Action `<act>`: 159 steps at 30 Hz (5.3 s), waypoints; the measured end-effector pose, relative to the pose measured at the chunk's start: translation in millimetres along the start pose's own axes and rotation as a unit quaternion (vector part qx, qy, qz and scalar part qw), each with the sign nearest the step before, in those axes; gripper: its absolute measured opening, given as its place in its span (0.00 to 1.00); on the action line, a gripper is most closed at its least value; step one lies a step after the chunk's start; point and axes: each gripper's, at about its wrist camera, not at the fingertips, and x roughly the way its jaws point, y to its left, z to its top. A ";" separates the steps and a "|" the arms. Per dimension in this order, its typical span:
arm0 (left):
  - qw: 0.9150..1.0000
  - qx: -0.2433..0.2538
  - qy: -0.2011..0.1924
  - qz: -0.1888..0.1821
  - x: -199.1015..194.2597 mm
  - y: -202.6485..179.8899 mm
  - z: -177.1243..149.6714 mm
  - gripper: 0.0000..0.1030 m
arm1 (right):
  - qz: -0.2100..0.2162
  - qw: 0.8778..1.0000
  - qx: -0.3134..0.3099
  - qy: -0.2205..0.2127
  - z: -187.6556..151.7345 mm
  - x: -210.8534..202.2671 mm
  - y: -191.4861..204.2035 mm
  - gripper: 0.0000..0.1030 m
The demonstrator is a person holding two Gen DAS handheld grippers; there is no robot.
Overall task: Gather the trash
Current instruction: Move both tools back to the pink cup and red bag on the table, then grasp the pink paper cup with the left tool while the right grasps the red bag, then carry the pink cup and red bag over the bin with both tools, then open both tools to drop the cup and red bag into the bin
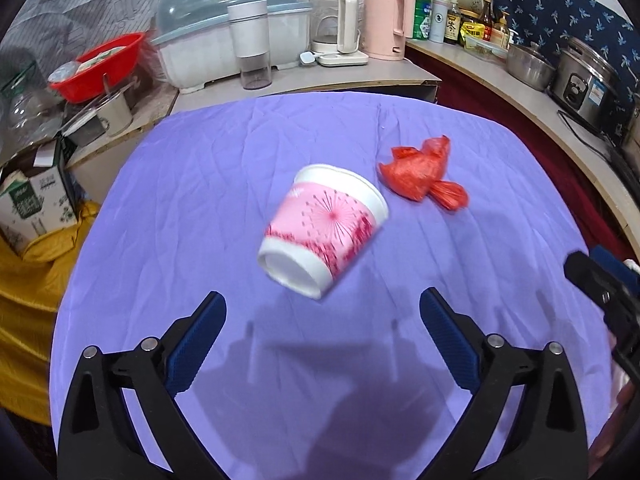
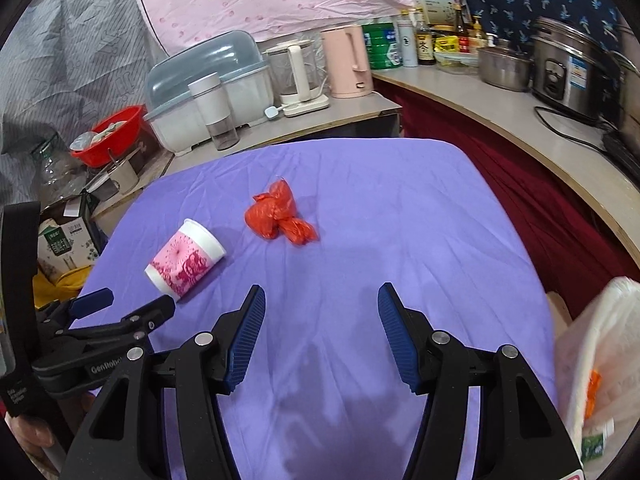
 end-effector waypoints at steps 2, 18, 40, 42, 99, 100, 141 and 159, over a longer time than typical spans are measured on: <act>1.000 0.008 0.000 -0.001 10.4 2.3 5.1 0.91 | 0.006 1.000 -0.003 0.002 9.4 16.0 5.0 0.55; 0.999 0.003 0.025 -0.045 62.8 8.8 19.7 0.71 | 0.035 0.999 -0.031 0.022 49.9 101.3 37.0 0.56; 0.998 -0.016 0.030 -0.055 64.9 11.4 20.1 0.56 | 0.049 0.996 -0.056 0.043 57.6 143.3 44.3 0.33; 0.998 -0.016 0.029 -0.054 60.8 9.6 18.6 0.56 | 0.048 0.997 -0.052 0.040 55.0 135.1 41.1 0.33; 0.964 0.198 -0.023 -0.175 -164.6 -251.6 -118.1 0.56 | -0.084 0.980 0.160 -0.084 -136.0 -224.5 -204.5 0.30; 0.963 0.202 -0.023 -0.176 -165.7 -254.7 -119.5 0.56 | -0.086 0.979 0.163 -0.085 -137.8 -227.0 -208.7 0.30; 0.949 0.250 -0.008 -0.192 -144.2 -361.3 -115.9 0.56 | -0.138 0.963 0.212 -0.098 -132.5 -227.0 -281.4 0.34; 0.957 0.231 -0.005 -0.176 -135.1 -358.3 -107.8 0.60 | -0.143 0.961 0.212 -0.106 -125.2 -229.8 -281.3 0.50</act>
